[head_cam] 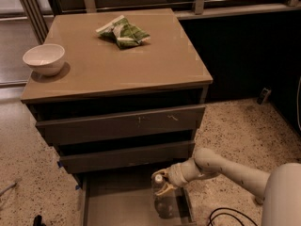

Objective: Place blue plastic bottle into bottom drawer

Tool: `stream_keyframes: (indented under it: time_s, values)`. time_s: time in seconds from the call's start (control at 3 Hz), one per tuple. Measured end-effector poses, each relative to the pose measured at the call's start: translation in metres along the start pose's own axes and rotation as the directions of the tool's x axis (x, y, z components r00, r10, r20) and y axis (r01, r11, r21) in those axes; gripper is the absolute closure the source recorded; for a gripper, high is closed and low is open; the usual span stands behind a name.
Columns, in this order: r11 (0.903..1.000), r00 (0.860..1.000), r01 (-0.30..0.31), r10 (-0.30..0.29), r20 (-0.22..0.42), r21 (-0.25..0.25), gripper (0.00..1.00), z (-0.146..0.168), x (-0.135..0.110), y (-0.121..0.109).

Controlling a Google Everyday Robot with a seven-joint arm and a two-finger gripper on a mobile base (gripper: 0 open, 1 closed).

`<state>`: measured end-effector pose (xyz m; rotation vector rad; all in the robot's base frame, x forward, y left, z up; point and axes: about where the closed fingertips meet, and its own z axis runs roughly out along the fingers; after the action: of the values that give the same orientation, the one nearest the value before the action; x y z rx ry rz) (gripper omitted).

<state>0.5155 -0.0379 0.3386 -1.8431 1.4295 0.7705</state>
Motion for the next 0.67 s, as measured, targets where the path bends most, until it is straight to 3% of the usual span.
stream_keyframes:
  time_s: [0.67]
  values:
    - [0.9999, 0.995, -0.017, 0.017, 0.095, -0.002, 1.00, 0.032, 0.038, 0.011]
